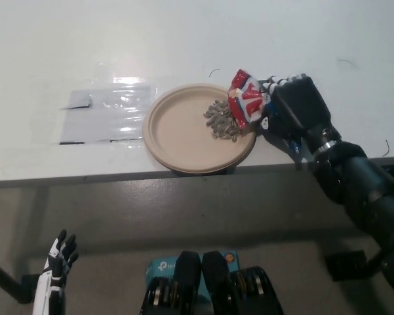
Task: The robot picks up a small bag of sunflower seeds on the right hand side and take it to the empty plate on the left hand side then pours some sunflower seeds on to the plate.
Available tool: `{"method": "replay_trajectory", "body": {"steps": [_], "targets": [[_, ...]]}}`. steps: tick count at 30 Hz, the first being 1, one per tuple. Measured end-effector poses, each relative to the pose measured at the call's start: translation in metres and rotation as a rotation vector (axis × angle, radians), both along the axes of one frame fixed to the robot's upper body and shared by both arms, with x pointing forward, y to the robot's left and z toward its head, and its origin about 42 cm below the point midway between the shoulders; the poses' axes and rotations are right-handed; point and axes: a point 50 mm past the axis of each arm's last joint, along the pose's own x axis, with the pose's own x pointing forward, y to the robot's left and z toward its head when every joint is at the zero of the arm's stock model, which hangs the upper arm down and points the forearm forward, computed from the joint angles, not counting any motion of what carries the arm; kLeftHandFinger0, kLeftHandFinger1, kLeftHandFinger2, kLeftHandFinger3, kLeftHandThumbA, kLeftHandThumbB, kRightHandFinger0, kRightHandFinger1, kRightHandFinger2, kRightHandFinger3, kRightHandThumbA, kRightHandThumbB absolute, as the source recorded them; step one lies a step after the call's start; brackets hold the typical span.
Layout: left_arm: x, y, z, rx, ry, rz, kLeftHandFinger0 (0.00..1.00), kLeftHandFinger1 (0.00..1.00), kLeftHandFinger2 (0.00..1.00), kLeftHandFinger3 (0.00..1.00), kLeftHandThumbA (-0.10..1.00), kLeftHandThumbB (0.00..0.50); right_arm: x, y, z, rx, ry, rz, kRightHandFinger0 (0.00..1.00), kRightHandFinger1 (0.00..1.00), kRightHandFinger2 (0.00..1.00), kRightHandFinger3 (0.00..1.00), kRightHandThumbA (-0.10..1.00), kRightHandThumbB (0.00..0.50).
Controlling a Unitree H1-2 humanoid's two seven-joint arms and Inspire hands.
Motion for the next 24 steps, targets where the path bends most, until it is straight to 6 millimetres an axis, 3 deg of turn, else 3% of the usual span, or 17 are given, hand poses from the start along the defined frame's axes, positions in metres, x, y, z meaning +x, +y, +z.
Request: {"method": "replay_trajectory", "body": {"steps": [5, 8, 11, 14, 18, 24], "targets": [[0.0, 0.0, 0.0, 0.0, 0.0, 0.0, 1.0, 1.0, 1.0, 1.0, 1.0, 0.165, -0.002, -0.003, -0.004, 0.101, 0.031, -0.035, 0.0, 0.05, 0.6, 0.54, -0.1, 0.013], [0.0, 0.0, 0.0, 0.0, 0.0, 0.0, 1.0, 1.0, 1.0, 1.0, 1.0, 0.16, -0.001, -0.005, -0.003, 0.134, 0.036, -0.047, 0.0, 0.05, 0.6, 0.55, -0.1, 0.013], [0.0, 0.0, 0.0, -0.002, 0.0, 0.001, 1.0, 1.0, 1.0, 1.0, 1.0, 0.159, -0.001, -0.005, -0.002, 0.15, 0.037, -0.049, 0.0, 0.06, 0.6, 0.54, -0.1, 0.0], [0.0, 0.0, 0.0, -0.002, 0.0, 0.001, 1.0, 1.0, 1.0, 1.0, 1.0, 0.16, 0.0, -0.007, -0.001, 0.159, 0.041, -0.053, 0.0, 0.05, 0.54, 0.46, -0.1, 0.007], [0.0, 0.0, 0.0, -0.002, 0.001, 0.001, 1.0, 1.0, 1.0, 1.0, 1.0, 0.15, 0.0, -0.011, 0.0, 0.148, 0.039, -0.053, 0.0, 0.05, 0.53, 0.46, -0.1, 0.014], [0.0, 0.0, 0.0, -0.003, 0.001, 0.001, 1.0, 1.0, 1.0, 1.0, 1.0, 0.155, -0.001, -0.022, -0.002, 0.081, 0.019, -0.041, 0.0, 0.16, 0.65, 0.64, -0.1, 0.008]]}}
